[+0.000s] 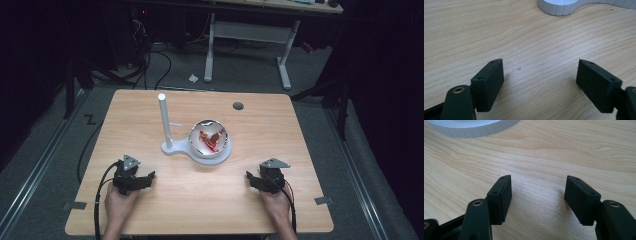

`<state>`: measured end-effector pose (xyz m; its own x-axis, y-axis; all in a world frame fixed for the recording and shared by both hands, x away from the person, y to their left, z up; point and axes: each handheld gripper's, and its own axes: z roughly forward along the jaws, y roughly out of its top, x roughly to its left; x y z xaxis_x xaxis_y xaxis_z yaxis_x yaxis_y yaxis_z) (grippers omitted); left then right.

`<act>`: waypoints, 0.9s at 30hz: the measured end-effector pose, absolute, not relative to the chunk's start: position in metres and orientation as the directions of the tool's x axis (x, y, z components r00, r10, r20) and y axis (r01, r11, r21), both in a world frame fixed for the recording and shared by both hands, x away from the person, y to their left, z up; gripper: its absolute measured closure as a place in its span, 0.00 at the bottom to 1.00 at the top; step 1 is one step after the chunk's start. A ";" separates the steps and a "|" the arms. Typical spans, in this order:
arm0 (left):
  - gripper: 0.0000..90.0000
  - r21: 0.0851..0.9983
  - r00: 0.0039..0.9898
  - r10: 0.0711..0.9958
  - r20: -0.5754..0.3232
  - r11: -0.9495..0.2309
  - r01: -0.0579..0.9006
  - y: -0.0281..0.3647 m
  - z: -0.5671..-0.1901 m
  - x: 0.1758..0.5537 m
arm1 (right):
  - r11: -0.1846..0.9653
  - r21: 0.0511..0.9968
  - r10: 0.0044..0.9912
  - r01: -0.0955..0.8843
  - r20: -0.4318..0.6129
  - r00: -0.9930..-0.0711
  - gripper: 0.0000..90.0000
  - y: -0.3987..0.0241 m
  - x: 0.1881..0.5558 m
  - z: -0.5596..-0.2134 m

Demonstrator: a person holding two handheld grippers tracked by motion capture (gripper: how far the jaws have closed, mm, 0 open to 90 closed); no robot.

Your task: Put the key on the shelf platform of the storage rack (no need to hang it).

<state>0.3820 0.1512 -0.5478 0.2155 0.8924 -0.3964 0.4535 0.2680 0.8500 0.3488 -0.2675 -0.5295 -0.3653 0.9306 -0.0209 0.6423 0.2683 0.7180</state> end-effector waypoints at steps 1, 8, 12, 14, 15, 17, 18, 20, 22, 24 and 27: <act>0.25 0.850 0.216 0.893 -0.396 0.267 0.454 0.151 -0.548 0.382 | 0.266 0.725 0.931 0.636 -0.021 -0.366 0.40 -0.268 0.349 -0.531; 0.25 0.850 0.215 0.893 -0.396 0.268 0.454 0.151 -0.548 0.382 | 0.262 0.723 0.933 0.639 -0.021 -0.359 0.37 -0.269 0.349 -0.531; 0.25 0.850 0.216 0.893 -0.395 0.267 0.453 0.151 -0.548 0.382 | 0.259 0.722 0.934 0.641 -0.020 -0.355 0.36 -0.269 0.349 -0.531; 0.25 0.850 0.216 0.893 -0.395 0.267 0.453 0.151 -0.548 0.382 | 0.259 0.722 0.935 0.641 -0.020 -0.355 0.36 -0.269 0.349 -0.531; 0.25 0.850 0.216 0.893 -0.395 0.267 0.453 0.151 -0.548 0.382 | 0.259 0.722 0.935 0.641 -0.020 -0.355 0.36 -0.269 0.349 -0.531; 0.25 0.851 0.215 0.894 -0.394 0.266 0.453 0.151 -0.548 0.382 | 0.258 0.722 0.935 0.641 -0.019 -0.355 0.36 -0.269 0.349 -0.531; 0.25 0.851 0.216 0.894 -0.394 0.266 0.453 0.151 -0.548 0.382 | 0.258 0.723 0.935 0.642 -0.018 -0.355 0.36 -0.269 0.349 -0.531; 0.25 0.851 0.215 0.894 -0.394 0.266 0.453 0.151 -0.548 0.382 | 0.258 0.723 0.935 0.642 -0.018 -0.355 0.36 -0.269 0.349 -0.531; 0.25 0.851 0.215 0.894 -0.394 0.266 0.453 0.151 -0.548 0.382 | 0.258 0.723 0.935 0.641 -0.018 -0.355 0.36 -0.269 0.349 -0.531; 0.25 0.851 0.215 0.894 -0.394 0.266 0.453 0.151 -0.548 0.382 | 0.258 0.722 0.935 0.642 -0.018 -0.355 0.36 -0.269 0.349 -0.531; 0.25 0.851 0.216 0.894 -0.393 0.265 0.453 0.151 -0.548 0.382 | 0.258 0.723 0.935 0.642 -0.018 -0.355 0.36 -0.269 0.349 -0.531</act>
